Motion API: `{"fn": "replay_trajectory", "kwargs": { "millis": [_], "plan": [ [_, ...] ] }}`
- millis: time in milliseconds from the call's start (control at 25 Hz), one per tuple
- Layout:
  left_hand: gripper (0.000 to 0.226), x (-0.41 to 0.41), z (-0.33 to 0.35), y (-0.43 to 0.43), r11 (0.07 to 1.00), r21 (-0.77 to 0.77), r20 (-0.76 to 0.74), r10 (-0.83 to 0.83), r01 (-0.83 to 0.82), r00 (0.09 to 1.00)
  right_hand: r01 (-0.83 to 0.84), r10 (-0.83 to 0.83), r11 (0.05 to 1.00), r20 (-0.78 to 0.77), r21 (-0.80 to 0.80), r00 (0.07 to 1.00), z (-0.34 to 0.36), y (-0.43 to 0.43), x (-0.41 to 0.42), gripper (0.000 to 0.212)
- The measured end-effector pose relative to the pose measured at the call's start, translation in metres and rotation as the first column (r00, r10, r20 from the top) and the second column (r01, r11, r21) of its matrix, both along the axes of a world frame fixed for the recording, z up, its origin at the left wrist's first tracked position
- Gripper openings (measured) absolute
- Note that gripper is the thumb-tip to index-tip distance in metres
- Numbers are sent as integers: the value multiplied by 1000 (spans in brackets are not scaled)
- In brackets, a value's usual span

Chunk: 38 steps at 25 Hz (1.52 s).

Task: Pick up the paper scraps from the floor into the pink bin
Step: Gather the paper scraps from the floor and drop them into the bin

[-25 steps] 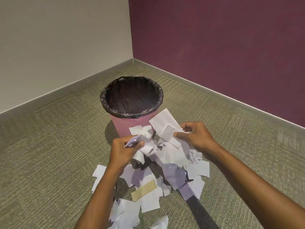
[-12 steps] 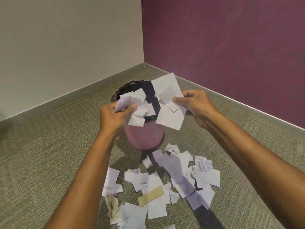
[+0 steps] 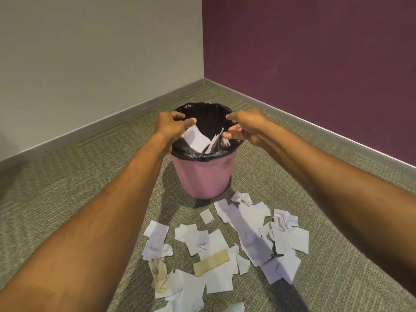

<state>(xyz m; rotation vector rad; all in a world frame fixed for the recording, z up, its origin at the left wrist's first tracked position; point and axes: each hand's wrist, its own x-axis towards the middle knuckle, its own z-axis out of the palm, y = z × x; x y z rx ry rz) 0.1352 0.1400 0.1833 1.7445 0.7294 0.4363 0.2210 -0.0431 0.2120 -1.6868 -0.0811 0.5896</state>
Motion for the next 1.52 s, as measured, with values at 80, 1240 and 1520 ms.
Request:
{"fn": "replay_trajectory", "kwargs": {
  "millis": [80,1240,1520],
  "plan": [
    [38,0,-3,-3,998,56,-15,-19,20,1000,7,-7,1000,44,-8,999,-3,0,0,11],
    [110,-259,-247,-109,347,201,-952,-152,916,266,-303,881,167,4,-938,473,-264,-79,-173,81],
    [94,-253,-251,-124,336,305,-912,-166,891,375,-217,899,247,140,-944,414,-276,-73,-174,44]
  ]
}}
